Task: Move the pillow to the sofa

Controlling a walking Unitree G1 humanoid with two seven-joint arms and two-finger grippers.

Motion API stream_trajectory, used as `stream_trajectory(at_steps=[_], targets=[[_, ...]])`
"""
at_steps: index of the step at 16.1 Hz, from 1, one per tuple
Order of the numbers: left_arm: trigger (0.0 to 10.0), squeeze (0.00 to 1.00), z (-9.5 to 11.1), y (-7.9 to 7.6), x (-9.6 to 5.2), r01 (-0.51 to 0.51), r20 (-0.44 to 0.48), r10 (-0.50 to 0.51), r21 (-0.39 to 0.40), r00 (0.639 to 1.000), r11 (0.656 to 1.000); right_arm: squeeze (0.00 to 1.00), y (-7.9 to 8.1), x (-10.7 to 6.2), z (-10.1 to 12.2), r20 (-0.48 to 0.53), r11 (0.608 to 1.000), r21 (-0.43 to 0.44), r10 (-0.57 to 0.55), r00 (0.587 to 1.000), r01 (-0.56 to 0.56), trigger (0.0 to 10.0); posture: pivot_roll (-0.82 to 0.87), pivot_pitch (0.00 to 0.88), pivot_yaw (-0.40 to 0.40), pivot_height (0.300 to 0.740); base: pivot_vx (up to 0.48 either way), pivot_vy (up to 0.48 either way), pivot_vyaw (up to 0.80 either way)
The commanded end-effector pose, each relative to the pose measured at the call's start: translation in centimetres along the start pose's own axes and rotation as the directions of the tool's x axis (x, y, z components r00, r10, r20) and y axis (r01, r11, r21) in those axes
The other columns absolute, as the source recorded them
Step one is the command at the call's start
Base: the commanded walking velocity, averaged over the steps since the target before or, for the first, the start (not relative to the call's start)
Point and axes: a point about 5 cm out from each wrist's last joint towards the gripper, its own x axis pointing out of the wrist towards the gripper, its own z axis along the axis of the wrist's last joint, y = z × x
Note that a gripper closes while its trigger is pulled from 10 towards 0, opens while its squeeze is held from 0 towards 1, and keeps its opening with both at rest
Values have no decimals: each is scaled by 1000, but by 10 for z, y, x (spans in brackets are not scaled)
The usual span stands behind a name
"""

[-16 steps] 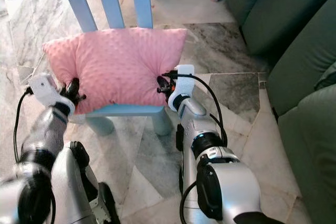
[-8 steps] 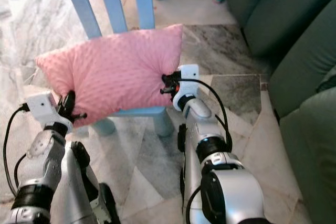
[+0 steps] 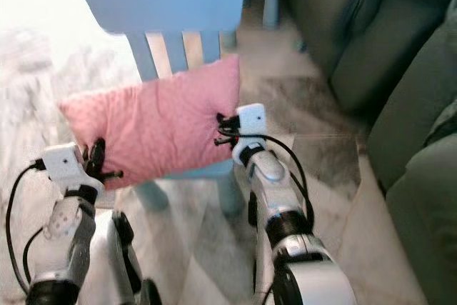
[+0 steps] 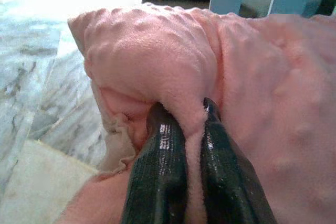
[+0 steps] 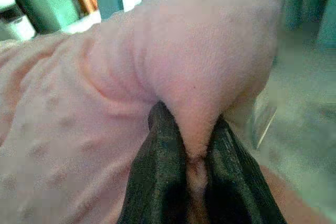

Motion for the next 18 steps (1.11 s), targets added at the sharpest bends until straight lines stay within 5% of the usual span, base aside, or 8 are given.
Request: stream_trajectory(at_steps=[1,10,14,18], targets=[[0,0,3,3,-8,-6,11,6,22,1000,1000,0,3,-6,8,51,999,-41,7,999,-5,0,-174,5,82,429,0,0,0],[0,0,10,10,-46,-55,13,54,59,998,997,0,-9,-46,22,88,992,-119,-33,996,43,0,-173,0,66,429,0,0,0],[0,0,14,11,-75,-62,-13,64,102,998,993,0,-4,-39,29,78,991,-133,10,997,0,0,-132,0,27,429,0,0,0],[0,0,7,19,-86,-118,-67,123,78,990,990,0,-3,-35,33,71,994,-113,17,997,-9,0,-124,0,25,429,0,0,0]])
